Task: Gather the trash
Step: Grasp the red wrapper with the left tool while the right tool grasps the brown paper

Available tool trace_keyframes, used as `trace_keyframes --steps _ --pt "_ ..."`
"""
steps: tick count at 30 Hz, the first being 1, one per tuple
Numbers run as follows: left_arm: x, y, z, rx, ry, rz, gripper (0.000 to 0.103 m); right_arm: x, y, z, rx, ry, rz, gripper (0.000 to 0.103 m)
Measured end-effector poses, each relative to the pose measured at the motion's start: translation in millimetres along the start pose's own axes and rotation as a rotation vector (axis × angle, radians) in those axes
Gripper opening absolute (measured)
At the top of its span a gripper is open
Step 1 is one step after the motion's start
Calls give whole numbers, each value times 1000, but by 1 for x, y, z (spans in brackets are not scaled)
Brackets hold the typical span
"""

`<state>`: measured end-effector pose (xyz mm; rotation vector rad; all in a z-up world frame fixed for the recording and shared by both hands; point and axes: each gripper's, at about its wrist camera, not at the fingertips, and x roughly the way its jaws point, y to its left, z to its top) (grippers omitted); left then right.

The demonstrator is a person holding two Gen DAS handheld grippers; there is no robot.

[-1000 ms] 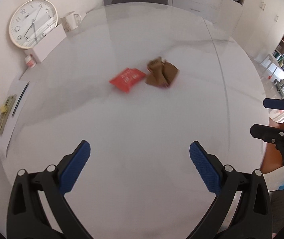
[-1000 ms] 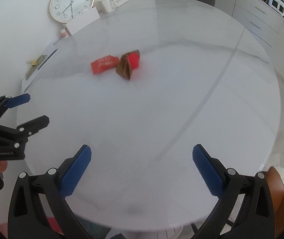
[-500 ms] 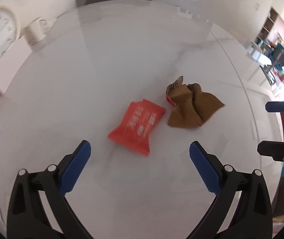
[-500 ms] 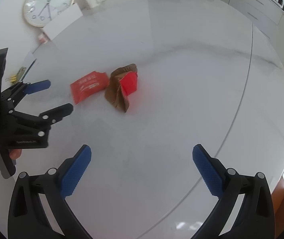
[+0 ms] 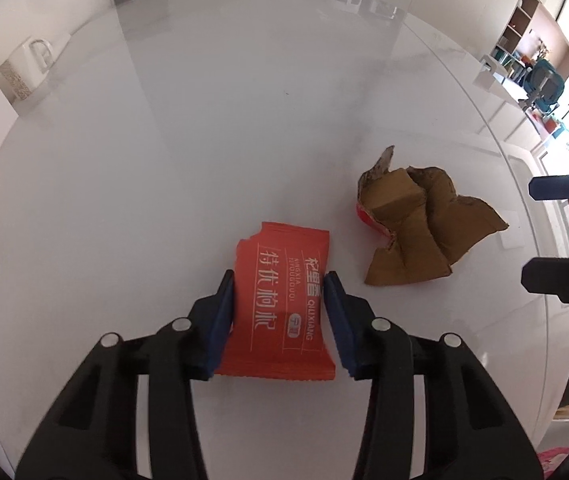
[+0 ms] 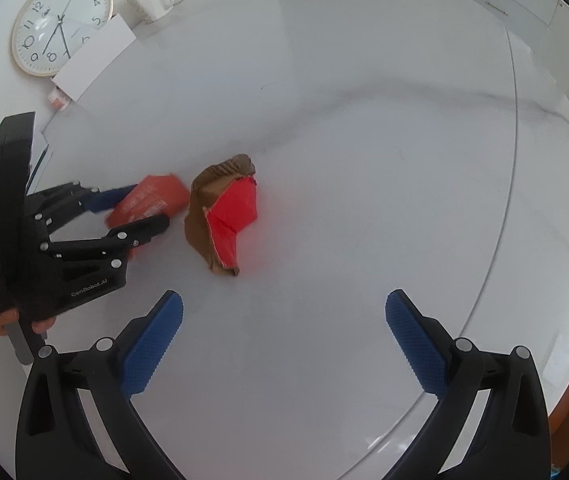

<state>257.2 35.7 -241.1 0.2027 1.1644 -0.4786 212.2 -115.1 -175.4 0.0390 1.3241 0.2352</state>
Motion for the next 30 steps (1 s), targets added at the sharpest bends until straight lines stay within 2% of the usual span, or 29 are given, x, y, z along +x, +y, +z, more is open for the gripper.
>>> trace_keyframes --steps 3,9,13,17,19,20,22,24,30 --pt "-3 5 -2 -41 -2 -4 39 6 7 7 -5 1 1 101" --pt "-24 17 -21 -143 -18 76 39 28 30 19 15 -4 11 101" --pt "-46 26 -41 -223 -31 111 39 47 46 28 50 -14 -21 101" --pt "-59 26 -56 -251 -34 138 39 60 53 31 88 -36 -63 100" --pt "-65 24 -61 -267 -37 129 39 61 52 31 83 -40 -83 84" --pt "-67 23 -64 -277 -41 125 39 62 51 31 77 -42 -91 81" --pt "-70 21 -68 -289 -44 118 39 62 50 30 60 -40 -104 67" --pt "-73 19 -70 -300 -50 114 39 60 47 29 39 -42 -96 59" --pt "-81 8 -77 -297 -52 109 39 51 38 25 28 -41 -51 58"
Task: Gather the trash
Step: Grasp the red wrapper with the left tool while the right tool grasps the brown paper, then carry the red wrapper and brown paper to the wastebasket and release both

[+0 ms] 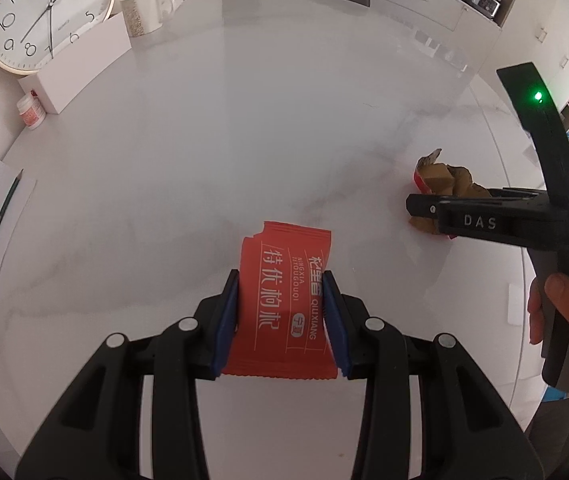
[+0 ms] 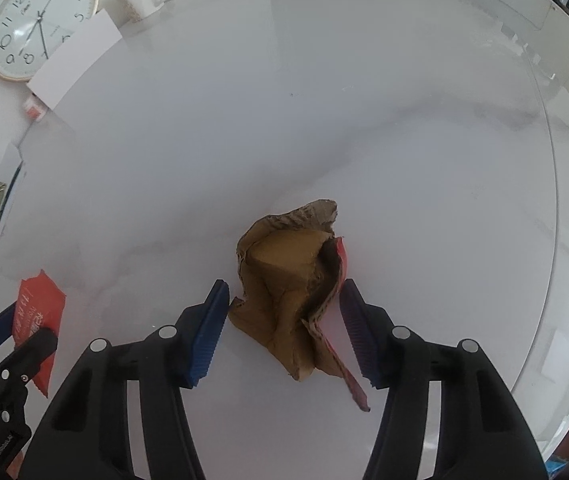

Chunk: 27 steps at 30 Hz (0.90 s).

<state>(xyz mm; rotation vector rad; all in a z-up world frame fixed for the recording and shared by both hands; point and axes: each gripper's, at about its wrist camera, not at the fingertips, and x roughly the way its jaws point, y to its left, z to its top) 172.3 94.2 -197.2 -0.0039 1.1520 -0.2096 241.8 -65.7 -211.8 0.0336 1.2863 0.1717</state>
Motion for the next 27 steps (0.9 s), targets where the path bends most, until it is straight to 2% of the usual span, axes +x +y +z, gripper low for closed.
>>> trace_keyframes --steps 5,12,18,27 --pt "-12 -16 -8 16 -5 -17 39 -31 -8 -18 -19 -32 49 58" --pt "-47 -67 -39 56 -8 -70 39 -94 -24 -66 -58 -70 84 58" --pt "-82 -118 -78 72 -6 -89 39 -155 -55 -141 -120 -71 93 58" --pt "-122 -203 -147 95 19 -61 39 -205 -118 -243 -149 -30 114 58"
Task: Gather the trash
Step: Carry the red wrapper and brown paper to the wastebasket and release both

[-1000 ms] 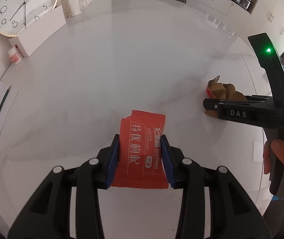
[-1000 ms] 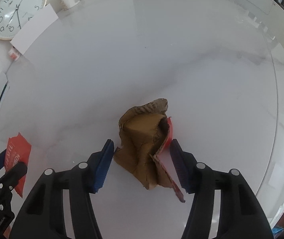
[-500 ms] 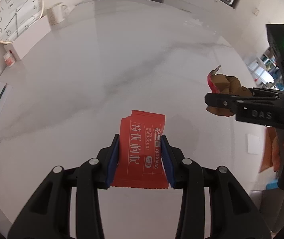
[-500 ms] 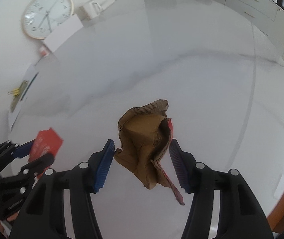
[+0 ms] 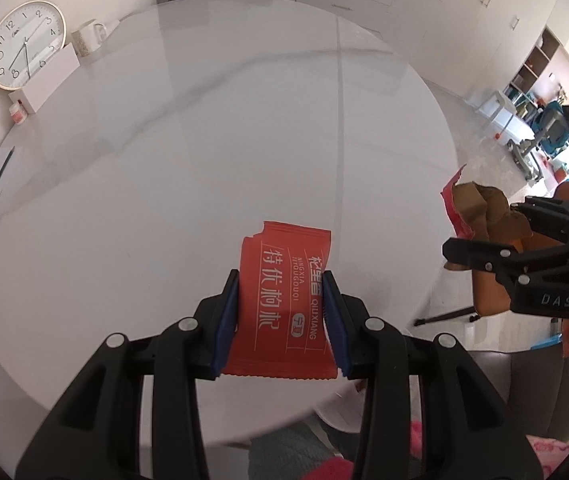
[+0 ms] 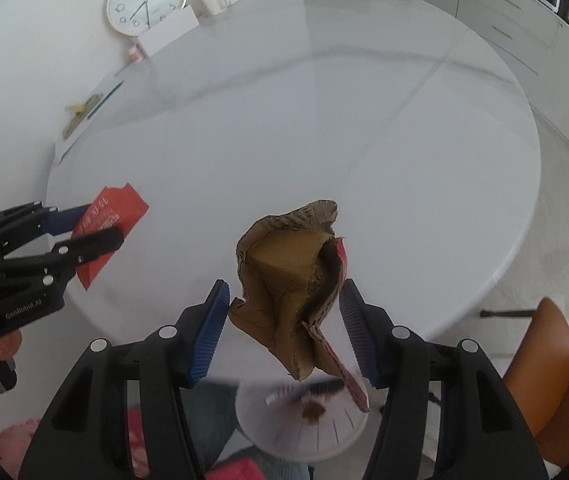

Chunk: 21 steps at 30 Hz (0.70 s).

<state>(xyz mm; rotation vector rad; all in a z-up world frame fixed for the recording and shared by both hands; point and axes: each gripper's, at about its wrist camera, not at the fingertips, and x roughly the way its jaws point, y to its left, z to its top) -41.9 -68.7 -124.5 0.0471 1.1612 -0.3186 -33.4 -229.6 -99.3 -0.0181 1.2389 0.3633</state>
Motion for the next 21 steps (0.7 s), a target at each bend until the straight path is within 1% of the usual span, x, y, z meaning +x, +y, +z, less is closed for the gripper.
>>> trace_keyframes --steps 5,12,17,21 --pt "-11 -44 -28 -11 6 1 39 -19 -16 -53 -9 14 16 58" --pt "-14 -91 -56 26 24 6 39 -37 -31 -104 -36 23 40 58" --pt "-6 -114 -74 41 55 -14 39 -42 -41 -128 -35 33 49 58" --pt "3 -132 -87 73 82 -29 39 -47 -49 -143 -32 40 47 58"
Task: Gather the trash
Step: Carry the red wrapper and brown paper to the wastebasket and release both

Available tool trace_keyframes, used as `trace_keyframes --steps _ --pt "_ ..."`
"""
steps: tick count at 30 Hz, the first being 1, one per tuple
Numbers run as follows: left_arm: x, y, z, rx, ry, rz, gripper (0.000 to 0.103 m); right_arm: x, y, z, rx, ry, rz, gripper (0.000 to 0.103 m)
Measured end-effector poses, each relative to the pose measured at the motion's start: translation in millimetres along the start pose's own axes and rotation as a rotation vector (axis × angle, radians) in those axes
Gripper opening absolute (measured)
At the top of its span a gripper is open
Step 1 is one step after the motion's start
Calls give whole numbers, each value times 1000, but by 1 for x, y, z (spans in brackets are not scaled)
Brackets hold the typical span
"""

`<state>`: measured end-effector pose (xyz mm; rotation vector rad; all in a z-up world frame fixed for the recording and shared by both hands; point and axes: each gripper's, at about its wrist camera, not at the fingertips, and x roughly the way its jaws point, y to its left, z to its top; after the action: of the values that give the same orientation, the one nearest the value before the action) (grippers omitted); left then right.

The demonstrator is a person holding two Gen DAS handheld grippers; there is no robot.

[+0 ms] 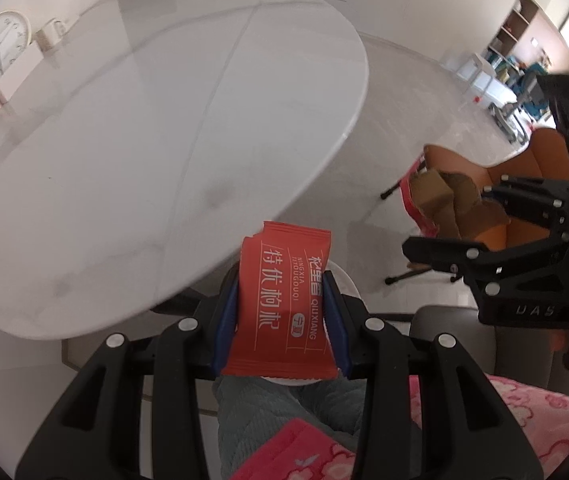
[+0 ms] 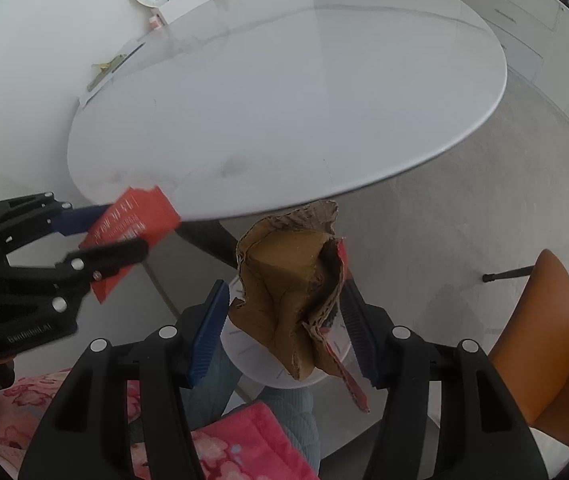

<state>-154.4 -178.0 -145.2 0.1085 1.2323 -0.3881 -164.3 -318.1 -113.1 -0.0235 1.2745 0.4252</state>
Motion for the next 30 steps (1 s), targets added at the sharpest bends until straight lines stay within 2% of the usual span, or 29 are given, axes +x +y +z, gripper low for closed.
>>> trace_keyframes --steps 6,17,18,22,24,30 --pt "14 -19 -5 18 30 -30 39 -4 -8 -11 13 4 -5 58" --pt "17 -36 -10 45 33 -23 40 -7 -19 -15 -4 11 1 59" --pt "18 -37 -9 46 38 -30 42 -6 -20 -15 -5 12 2 59" --pt "16 -40 -10 61 38 -34 67 -5 -22 -18 -3 13 7 59" --pt "13 -42 -10 78 31 -28 74 -3 -22 -17 -3 17 8 59" --pt "14 -40 -10 81 47 -10 78 1 -21 -15 -4 30 11 59"
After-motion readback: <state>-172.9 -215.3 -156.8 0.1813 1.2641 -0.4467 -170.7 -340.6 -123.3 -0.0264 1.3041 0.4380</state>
